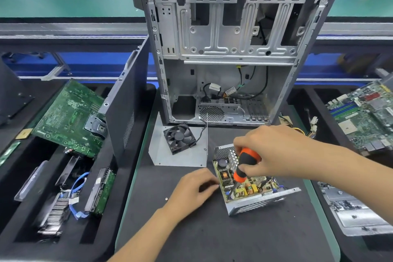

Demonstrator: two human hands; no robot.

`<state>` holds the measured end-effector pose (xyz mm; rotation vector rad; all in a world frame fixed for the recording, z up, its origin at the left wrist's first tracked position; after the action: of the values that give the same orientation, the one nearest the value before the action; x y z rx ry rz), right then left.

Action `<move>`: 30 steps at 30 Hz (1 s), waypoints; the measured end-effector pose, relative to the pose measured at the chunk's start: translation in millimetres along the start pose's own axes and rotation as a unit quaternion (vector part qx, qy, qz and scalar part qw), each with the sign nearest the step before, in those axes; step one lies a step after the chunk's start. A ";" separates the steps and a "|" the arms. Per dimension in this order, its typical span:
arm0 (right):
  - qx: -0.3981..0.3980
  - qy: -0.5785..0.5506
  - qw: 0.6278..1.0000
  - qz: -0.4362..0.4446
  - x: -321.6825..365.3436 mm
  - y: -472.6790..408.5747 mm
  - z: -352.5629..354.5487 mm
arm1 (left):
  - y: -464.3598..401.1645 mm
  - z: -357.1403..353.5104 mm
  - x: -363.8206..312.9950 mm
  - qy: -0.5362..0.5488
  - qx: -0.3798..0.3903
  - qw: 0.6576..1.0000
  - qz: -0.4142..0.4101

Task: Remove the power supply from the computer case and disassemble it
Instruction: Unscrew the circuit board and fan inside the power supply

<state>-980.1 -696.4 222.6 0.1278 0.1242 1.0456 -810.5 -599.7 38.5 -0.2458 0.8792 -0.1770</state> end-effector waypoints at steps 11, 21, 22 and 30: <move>0.010 0.035 0.999 0.002 8.4 -0.7 -1.7 | -7.3 -4.2 -6.1 0.034 0.023 0.999 0.010; 0.012 0.038 0.999 0.004 10.6 -1.5 1.9 | -18.3 -4.2 -14.6 0.153 0.056 0.986 0.042; 0.012 0.036 0.999 0.003 10.8 -1.7 2.0 | -18.9 -4.9 -14.6 0.158 0.058 0.985 0.047; 0.012 0.078 0.997 0.020 24.5 0.6 -0.3 | -22.5 -1.1 -15.0 0.170 0.107 0.977 0.067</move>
<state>-968.6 -674.9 221.3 0.0715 0.2768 1.0944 -822.0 -617.6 55.3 0.0475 1.2032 -0.1893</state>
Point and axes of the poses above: each hand's wrist, its own y-axis away from the middle knuckle, its own z-axis out of the back of the hand, x = y × z, the point moved 1 cm from there along -y, towards the middle knuckle, and after that the axes turned 2 degrees about -x, right-handed, at the moved point
